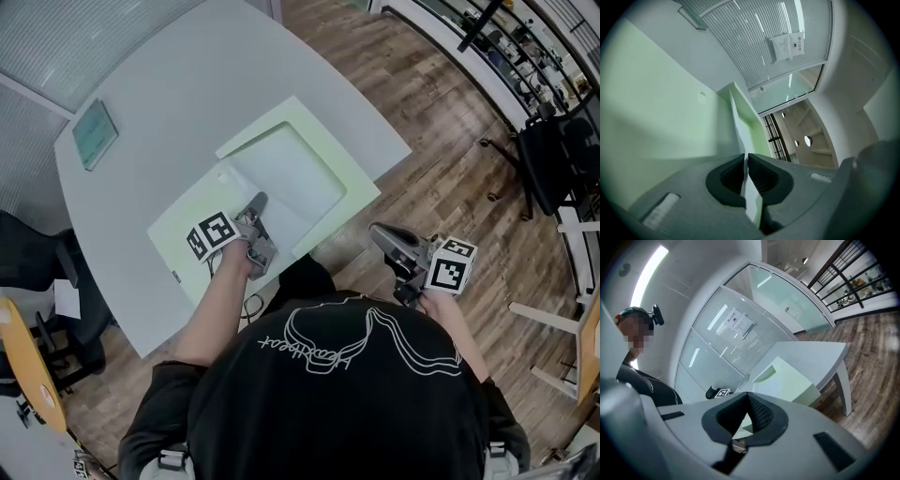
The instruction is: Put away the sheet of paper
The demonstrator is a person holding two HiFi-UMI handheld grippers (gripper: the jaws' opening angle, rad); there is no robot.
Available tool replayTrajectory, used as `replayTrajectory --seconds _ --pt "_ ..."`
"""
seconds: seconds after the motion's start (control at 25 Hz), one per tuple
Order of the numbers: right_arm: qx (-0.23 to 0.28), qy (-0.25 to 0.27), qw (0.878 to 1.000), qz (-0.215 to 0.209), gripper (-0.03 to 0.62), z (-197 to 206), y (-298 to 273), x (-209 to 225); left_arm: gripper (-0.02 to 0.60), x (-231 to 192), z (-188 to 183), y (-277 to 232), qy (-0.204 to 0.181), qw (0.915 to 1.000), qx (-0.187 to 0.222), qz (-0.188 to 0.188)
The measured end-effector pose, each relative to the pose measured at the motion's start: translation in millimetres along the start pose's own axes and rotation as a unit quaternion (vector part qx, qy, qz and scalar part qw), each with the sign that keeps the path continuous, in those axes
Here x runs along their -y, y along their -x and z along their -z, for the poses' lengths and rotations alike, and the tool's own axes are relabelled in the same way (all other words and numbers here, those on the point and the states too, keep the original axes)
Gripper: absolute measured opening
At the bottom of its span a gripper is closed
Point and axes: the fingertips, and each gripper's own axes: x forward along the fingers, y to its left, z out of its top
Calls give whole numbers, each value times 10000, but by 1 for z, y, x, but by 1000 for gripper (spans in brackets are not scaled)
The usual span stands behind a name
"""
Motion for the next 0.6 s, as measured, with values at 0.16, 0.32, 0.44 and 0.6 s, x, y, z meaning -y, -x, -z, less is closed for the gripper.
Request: replayTrajectory --seconds 0.16,0.32,0.44,0.6 --pt "30 -18 10000 -58 9 2 2 -4 12 3 4 -9 -164 9997 -55 -198" --pt "44 65 10000 -24 9 2 2 -4 14 6 8 -21 -344 9986 -140 -379" --pt "43 27 10000 -30 9 5 3 -4 69 8 13 -26 -557 9968 -276 -500" --pt "95 27 9999 -103 9 6 7 -8 166 9 21 -27 -973 9913 -484 -746"
